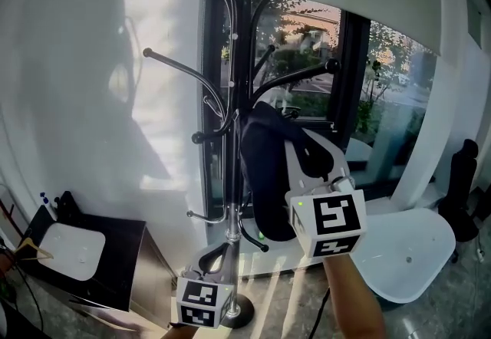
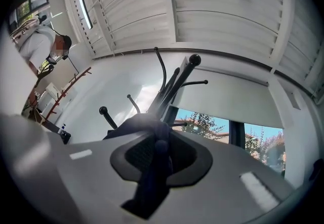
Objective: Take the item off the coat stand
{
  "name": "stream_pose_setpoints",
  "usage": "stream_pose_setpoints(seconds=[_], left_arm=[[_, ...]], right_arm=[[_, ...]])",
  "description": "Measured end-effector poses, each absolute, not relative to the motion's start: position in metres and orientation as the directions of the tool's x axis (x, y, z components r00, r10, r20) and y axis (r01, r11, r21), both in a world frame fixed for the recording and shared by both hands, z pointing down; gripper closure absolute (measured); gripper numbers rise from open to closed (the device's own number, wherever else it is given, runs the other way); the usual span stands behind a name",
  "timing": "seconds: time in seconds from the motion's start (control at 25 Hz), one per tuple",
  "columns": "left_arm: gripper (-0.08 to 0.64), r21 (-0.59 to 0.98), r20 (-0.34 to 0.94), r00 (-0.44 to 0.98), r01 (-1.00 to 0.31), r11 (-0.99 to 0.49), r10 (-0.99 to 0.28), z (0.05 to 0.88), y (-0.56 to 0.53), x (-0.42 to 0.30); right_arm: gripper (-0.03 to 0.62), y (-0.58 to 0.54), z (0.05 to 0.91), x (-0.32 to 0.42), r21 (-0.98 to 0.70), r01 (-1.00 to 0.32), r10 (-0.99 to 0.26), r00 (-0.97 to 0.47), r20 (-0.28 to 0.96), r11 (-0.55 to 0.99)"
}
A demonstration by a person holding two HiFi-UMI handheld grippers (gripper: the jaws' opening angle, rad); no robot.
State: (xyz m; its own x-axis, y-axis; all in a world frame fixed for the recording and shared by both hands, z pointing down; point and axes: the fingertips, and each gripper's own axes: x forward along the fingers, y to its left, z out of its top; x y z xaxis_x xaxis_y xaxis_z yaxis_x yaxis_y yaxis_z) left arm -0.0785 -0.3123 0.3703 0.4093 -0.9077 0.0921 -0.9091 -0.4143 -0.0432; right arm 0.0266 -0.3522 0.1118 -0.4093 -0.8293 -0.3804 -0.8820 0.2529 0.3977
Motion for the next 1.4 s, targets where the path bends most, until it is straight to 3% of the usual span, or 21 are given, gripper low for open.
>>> stream_pose_setpoints(seconds=[1.4], left_arm=[[0.555, -0.029, 0.063, 0.459, -0.887, -0.462, -0.886, 0.353, -0.276, -0.038]], right_arm=[[0.529, -0.245, 0.010, 0.119, 0.311, -0.949, -0.705, -0.259, -0.660, 0.058]])
